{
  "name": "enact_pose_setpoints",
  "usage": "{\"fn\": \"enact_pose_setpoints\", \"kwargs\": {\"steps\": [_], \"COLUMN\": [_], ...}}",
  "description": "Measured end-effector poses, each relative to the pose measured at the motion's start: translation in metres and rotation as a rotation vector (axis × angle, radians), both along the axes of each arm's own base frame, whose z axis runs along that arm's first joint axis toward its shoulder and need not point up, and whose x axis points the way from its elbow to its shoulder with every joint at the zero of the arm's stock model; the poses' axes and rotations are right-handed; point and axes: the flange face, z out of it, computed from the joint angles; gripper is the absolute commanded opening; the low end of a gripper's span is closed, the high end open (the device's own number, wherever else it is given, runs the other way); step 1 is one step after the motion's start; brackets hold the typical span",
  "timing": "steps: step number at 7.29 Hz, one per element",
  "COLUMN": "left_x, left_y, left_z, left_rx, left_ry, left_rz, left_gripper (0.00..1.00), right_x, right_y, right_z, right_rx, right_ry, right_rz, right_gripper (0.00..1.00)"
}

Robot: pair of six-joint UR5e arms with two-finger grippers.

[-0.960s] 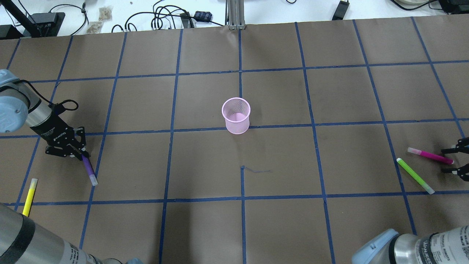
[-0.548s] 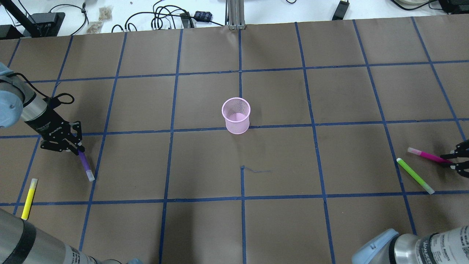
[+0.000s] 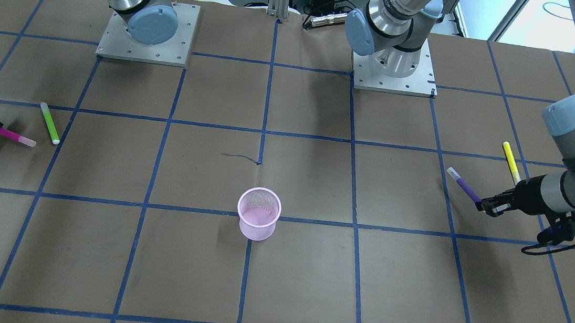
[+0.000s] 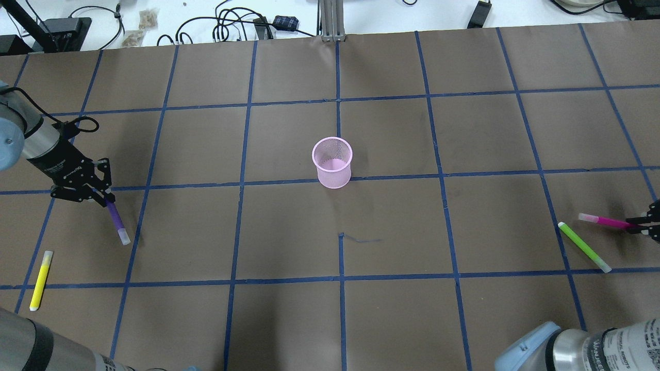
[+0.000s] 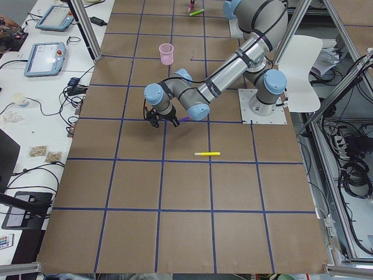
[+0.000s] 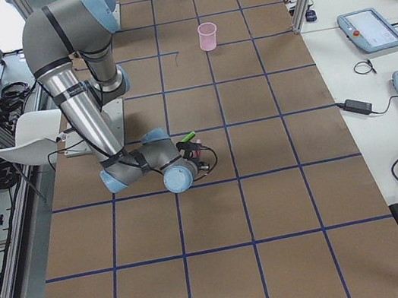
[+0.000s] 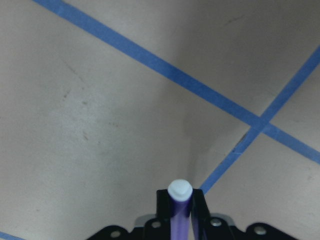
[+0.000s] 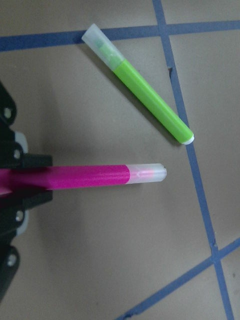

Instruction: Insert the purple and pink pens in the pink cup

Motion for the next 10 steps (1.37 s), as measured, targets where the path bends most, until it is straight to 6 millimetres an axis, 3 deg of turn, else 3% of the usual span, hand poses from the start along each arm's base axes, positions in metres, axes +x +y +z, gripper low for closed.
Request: {"fn": "enact_pose_setpoints", "kwargs": {"steps": [2,3,4,5,7,8,10], "left_x": [-0.015,-0.020,-0.028,-0.040,-0.055,-0.058,-0.067], "left_y": [-0.006,-0.010,-0.014,-0.017,-0.017,-0.016,-0.015], "left_z": [0.031,0.049,0.065,0.081,0.111,0.126,0.147], "left_rx": [-0.008,-0.018,-0.031,-0.050,-0.093,-0.119,-0.156], "left_ry": [-0.003,0.009,0.010,-0.001,-0.048,-0.076,-0.104], "left_rz": [0.010,0.020,0.021,0.005,-0.031,-0.045,-0.066], "left_gripper": [0.00,0.00,0.00,0.00,0.00,0.00,0.00], "right_x": [-0.001,0.009,0.031,0.073,0.187,0.249,0.363], "right_y": [-0.021,-0.032,-0.044,-0.059,-0.084,-0.090,-0.096], "right_z": [0.062,0.089,0.122,0.164,0.232,0.252,0.268], "right_rx": [-0.017,0.002,0.039,0.072,0.119,0.144,0.185], "right_ry": [0.088,0.124,0.165,0.213,0.311,0.340,0.359], "right_rz": [-0.013,-0.016,-0.025,-0.042,-0.079,-0.115,-0.181], "right_gripper": [0.00,0.00,0.00,0.00,0.00,0.00,0.01]}}
